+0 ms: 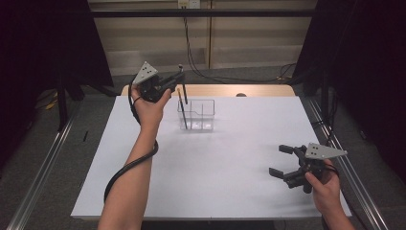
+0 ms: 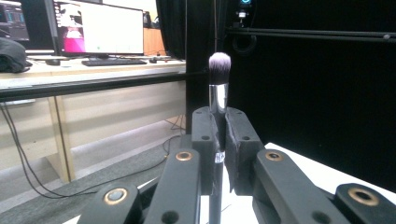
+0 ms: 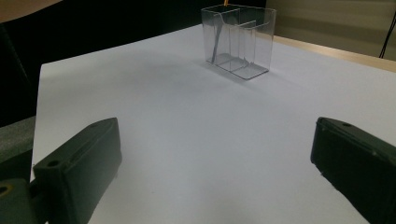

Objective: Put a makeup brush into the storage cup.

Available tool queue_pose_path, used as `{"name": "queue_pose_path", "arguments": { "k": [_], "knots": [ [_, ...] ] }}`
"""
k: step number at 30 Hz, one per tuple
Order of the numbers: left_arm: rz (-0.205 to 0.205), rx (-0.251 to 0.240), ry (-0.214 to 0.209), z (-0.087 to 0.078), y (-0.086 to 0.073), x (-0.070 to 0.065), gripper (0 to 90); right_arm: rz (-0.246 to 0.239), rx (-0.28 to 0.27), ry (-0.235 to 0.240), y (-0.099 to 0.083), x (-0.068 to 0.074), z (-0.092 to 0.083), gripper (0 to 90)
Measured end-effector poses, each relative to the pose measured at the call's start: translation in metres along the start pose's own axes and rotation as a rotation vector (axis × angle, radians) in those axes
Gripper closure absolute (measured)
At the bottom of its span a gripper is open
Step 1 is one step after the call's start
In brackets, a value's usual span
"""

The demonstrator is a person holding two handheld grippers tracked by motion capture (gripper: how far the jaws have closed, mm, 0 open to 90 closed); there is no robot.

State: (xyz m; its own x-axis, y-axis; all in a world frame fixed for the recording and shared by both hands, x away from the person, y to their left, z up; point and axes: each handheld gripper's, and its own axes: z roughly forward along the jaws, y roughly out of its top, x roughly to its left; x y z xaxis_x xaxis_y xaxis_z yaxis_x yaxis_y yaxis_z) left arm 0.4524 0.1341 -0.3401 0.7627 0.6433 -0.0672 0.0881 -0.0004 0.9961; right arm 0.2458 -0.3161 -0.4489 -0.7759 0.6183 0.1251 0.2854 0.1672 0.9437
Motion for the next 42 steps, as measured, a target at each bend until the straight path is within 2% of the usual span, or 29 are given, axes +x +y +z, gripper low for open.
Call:
{"name": "queue_pose_path", "arguments": {
  "k": [17,42],
  "knots": [
    [0.006,0.037,0.027,0.002,-0.014,0.004,83.5,-0.001,-0.003,0.003,0.0,0.0,-0.001,2.0],
    [0.003,0.068,0.052,0.002,-0.031,0.008,83.3,-0.006,-0.002,0.014,0.0,0.0,0.0,2.0]
  ]
}}
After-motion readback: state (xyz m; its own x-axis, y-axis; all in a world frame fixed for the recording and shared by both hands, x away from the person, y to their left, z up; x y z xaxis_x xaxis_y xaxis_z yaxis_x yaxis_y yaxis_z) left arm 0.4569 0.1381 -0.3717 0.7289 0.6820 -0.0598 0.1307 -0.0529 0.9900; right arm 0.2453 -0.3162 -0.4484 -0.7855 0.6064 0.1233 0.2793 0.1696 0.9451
